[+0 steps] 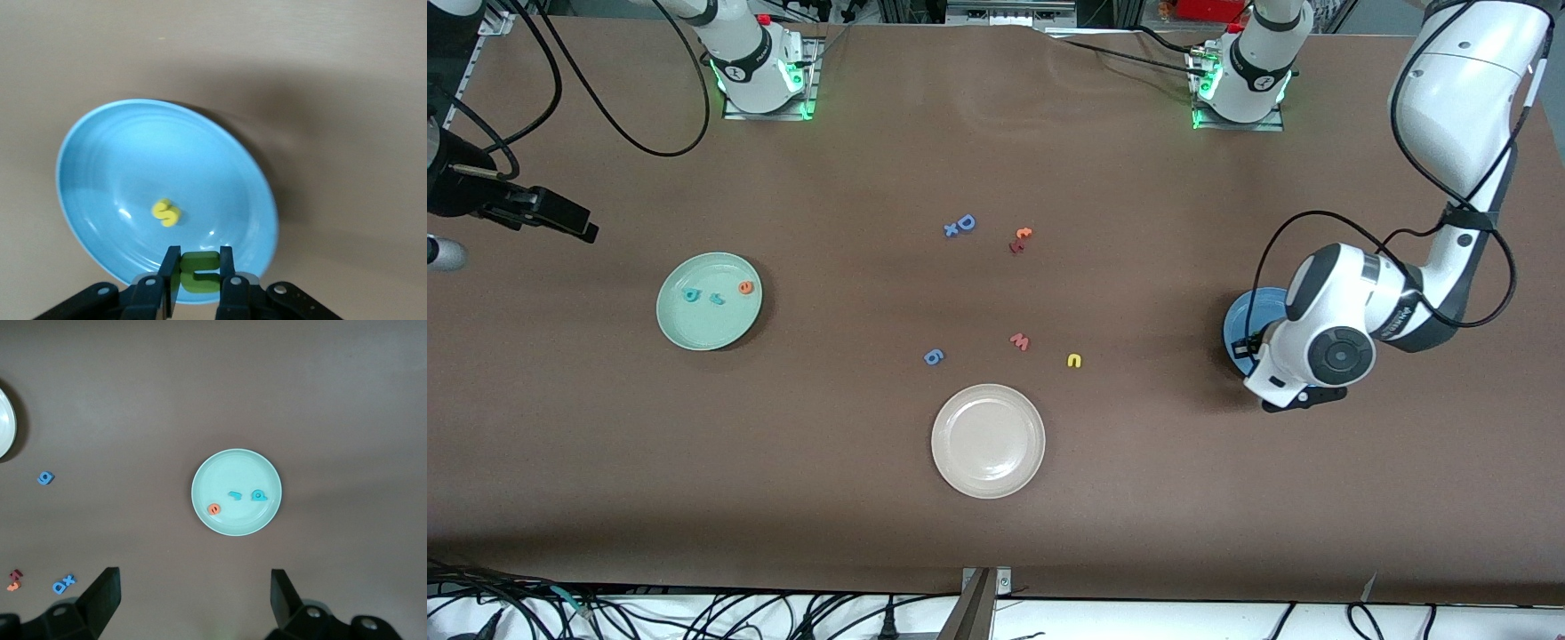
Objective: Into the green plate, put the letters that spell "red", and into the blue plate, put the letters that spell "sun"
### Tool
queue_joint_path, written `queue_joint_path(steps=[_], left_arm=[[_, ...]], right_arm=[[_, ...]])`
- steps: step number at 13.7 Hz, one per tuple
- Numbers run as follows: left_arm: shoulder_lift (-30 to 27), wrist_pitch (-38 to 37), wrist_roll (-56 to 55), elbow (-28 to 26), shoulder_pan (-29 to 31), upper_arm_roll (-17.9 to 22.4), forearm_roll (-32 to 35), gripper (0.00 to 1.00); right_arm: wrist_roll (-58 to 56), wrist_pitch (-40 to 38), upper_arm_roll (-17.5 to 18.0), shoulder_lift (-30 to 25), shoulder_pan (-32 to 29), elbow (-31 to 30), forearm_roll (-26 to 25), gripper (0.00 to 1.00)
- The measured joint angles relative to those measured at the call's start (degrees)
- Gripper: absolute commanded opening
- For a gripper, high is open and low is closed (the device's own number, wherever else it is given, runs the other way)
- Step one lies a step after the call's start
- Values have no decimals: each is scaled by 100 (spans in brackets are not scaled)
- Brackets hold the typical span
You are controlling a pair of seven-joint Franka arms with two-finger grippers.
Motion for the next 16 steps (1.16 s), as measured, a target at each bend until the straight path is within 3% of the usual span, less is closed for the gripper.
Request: queue_joint_path(steps=[1, 6, 8, 9, 11, 14, 16], left_arm=[[18, -4, 43, -21, 74, 2, 0, 100], [36, -106, 44, -37, 106, -79, -2, 100], [33, -106, -76, -25, 2, -221, -13, 100], [32, -95, -155, -17, -143, -263, -90, 100], [31, 204, -511, -8, -559, -287, -490, 100], [32, 801, -1158, -10, -1206, -293, -584, 100], [33, 1064, -1212, -12, -1429, -292, -584, 100]], right_arm=[[7, 0, 0, 1, 0, 6, -18, 100], [67, -1, -35, 1, -35, 266, -29, 100], [200, -56, 182, -3, -271, 342, -29, 100], [322, -77, 578, -13, -616, 374, -50, 100], [486, -79, 1716, -81, -1553, 427, -298, 100], [583, -94, 3285, -293, -2976, 431, -522, 99], [558, -91, 3809, -431, -3592, 345, -529, 100]])
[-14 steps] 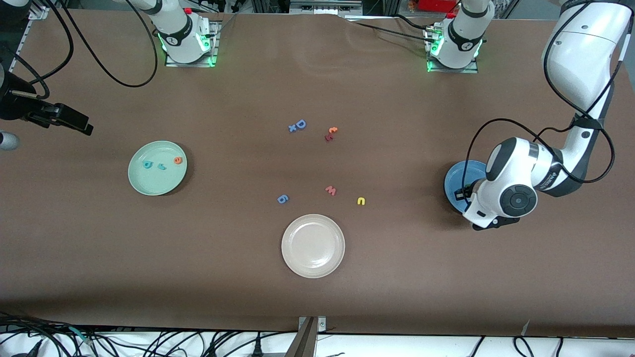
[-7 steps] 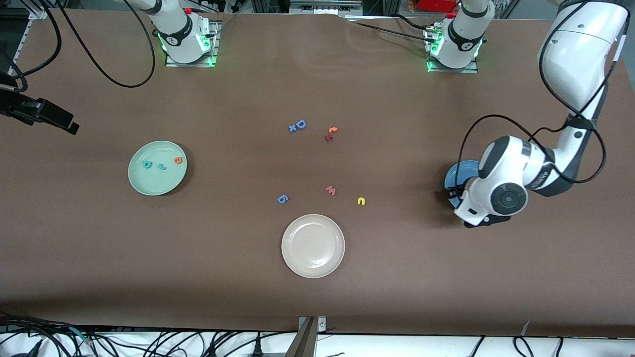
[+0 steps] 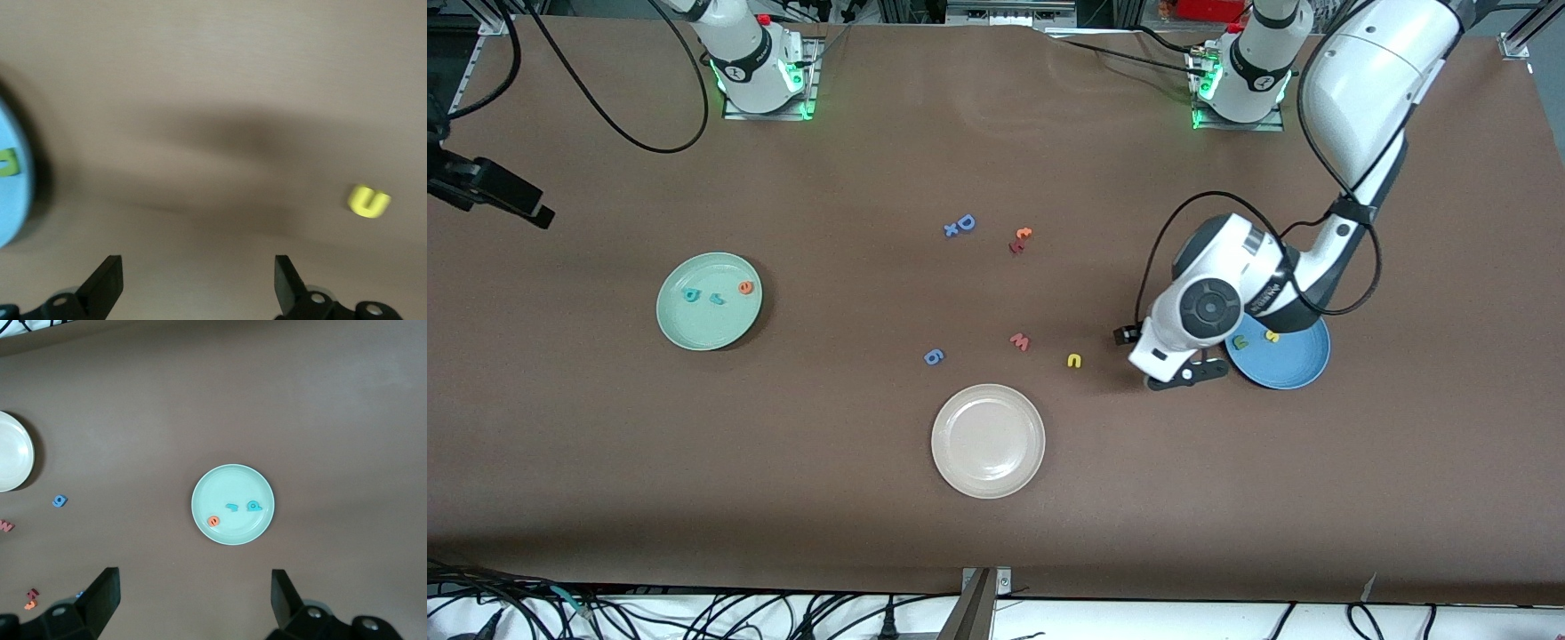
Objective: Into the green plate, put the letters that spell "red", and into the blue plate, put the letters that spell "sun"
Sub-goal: 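Move the left gripper to the yellow u and grasp it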
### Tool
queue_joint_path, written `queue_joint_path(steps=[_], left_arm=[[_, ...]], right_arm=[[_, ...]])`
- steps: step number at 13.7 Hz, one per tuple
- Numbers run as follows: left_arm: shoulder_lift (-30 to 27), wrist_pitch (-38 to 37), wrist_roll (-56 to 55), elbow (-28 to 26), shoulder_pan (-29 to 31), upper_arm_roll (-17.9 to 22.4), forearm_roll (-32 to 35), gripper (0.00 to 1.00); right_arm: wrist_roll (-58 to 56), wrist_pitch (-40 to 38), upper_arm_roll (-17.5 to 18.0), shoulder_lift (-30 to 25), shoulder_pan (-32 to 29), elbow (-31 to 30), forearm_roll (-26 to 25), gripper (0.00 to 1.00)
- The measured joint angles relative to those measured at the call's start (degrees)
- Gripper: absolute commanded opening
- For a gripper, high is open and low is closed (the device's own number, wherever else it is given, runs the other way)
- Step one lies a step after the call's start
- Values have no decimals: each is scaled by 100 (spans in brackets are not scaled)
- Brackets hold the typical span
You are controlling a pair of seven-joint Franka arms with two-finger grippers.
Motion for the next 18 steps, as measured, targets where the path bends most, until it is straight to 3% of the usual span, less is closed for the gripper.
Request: queue_joint_path(steps=[4, 18], left_arm=[[37, 749, 32, -13, -232, 24, 69, 100], [521, 887, 1325, 383, -533, 81, 133, 99]], right_arm=[[-36, 18, 37, -124, -156, -226, -1, 100], [-23, -60, -77, -237, -184, -287, -13, 100]])
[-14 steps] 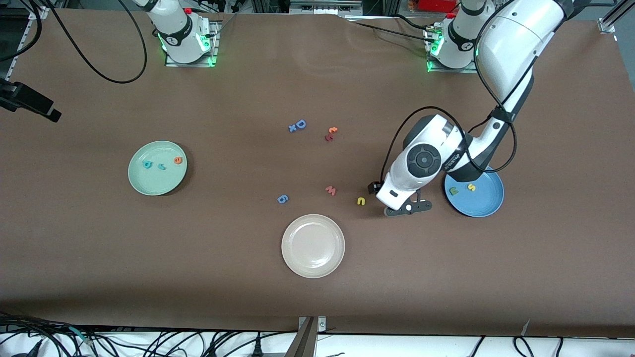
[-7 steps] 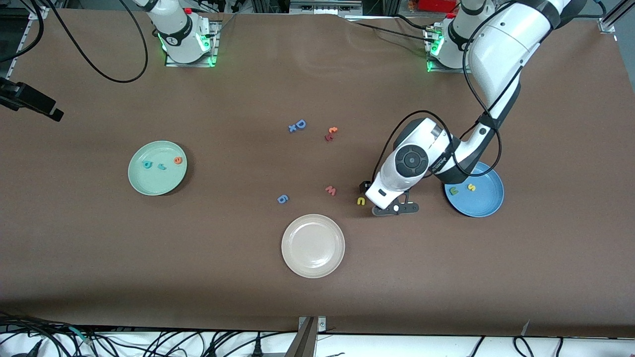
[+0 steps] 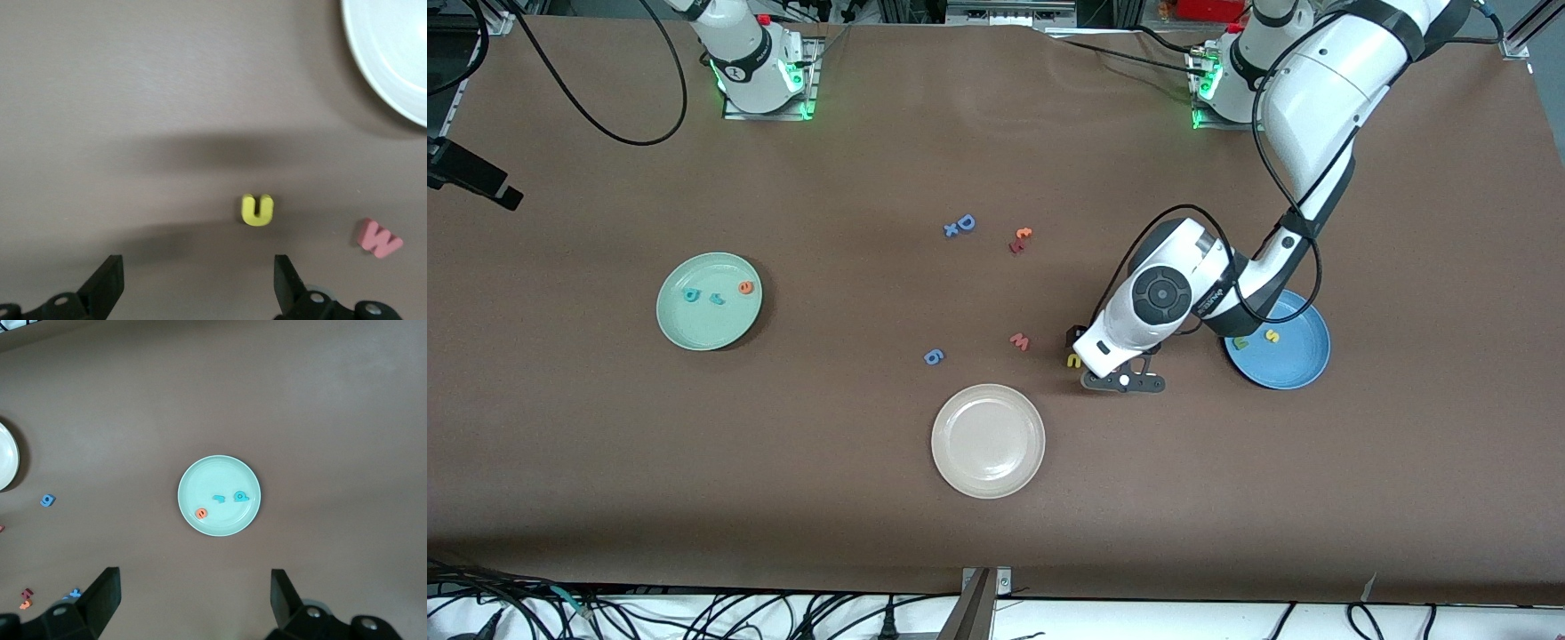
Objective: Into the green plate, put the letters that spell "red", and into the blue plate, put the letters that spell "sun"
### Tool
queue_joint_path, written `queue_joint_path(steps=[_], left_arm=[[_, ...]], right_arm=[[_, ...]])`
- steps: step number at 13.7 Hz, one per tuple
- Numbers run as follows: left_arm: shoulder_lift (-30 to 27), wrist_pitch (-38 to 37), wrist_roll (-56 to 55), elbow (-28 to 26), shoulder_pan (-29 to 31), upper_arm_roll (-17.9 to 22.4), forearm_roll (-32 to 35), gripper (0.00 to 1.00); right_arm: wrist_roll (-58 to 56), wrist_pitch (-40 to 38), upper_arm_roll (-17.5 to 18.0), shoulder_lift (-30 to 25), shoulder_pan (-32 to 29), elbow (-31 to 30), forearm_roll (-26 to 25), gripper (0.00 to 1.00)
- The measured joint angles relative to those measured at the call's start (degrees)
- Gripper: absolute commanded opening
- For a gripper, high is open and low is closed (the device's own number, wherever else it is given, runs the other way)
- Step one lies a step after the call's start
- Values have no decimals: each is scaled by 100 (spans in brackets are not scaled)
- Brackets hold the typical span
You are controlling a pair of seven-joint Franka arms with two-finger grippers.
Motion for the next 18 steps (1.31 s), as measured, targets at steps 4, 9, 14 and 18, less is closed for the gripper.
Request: queue_joint_path(steps=[4, 9, 14, 18], left_arm=[[318, 0, 148, 401, -460, 287, 4, 99], [584, 0, 219, 686, -895, 712, 5, 95], [637, 2, 229, 724, -895, 727, 5, 94], [689, 20, 229, 739, -901, 727, 5, 94]], right_arm=[[0, 1, -2, -3, -2, -3, 0, 100], [0, 1, -4, -6, -4, -7, -1, 100], [0, 1, -6, -7, -7, -7, -1, 100], [1, 1, -36, -8, -10, -7, -2, 100]])
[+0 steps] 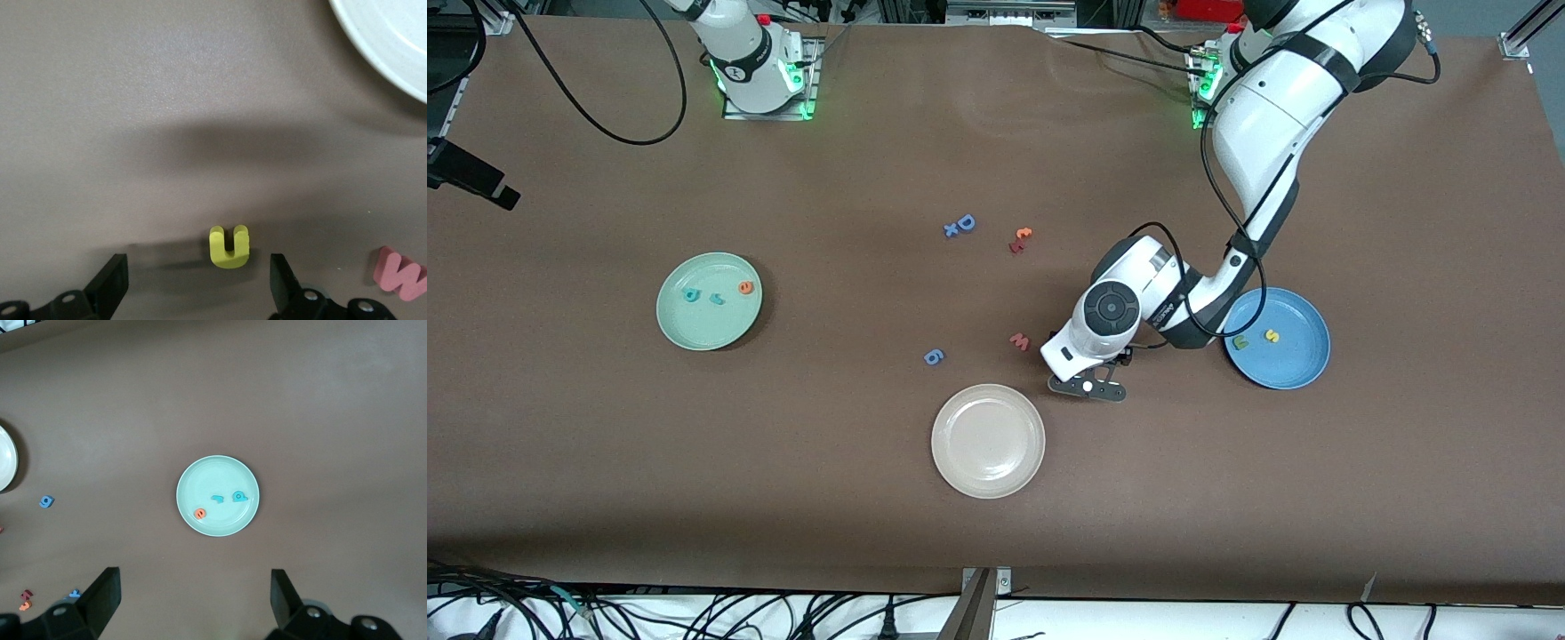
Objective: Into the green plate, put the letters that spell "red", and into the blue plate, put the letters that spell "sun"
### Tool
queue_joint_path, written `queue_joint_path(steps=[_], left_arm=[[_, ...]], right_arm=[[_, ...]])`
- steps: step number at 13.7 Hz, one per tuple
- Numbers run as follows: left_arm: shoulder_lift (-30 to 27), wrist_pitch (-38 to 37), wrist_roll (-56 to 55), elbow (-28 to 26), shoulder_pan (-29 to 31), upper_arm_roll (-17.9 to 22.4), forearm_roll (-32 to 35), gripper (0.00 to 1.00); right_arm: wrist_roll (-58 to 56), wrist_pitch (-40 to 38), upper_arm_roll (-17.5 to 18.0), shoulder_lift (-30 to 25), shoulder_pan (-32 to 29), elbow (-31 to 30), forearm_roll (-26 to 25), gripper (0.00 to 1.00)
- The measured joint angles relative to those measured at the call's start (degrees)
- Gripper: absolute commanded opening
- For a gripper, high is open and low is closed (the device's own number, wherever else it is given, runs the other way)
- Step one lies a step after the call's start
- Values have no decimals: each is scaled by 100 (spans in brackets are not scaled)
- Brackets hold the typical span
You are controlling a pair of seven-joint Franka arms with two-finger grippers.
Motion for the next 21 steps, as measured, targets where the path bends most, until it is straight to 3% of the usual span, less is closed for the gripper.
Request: queue_joint_path(steps=[7, 8, 11, 15, 21], left_arm=[[154, 9, -27, 228, -95, 0, 0, 89], [158, 9, -51, 229, -96, 0, 0, 85], [187, 9, -179, 231, -145, 0, 0, 56], [200, 10, -283, 279, -183, -9, 0, 36], [200, 11, -313, 295, -183, -8, 0, 25]], right_arm=[[0, 0, -10, -1, 0, 0, 0, 100], [0, 0, -10, -1, 0, 0, 0, 99], [0, 0, -10, -1, 0, 0, 0, 100], [0, 0, -11, -1, 0, 0, 0, 100], [0, 0, -11, -1, 0, 0, 0, 99]])
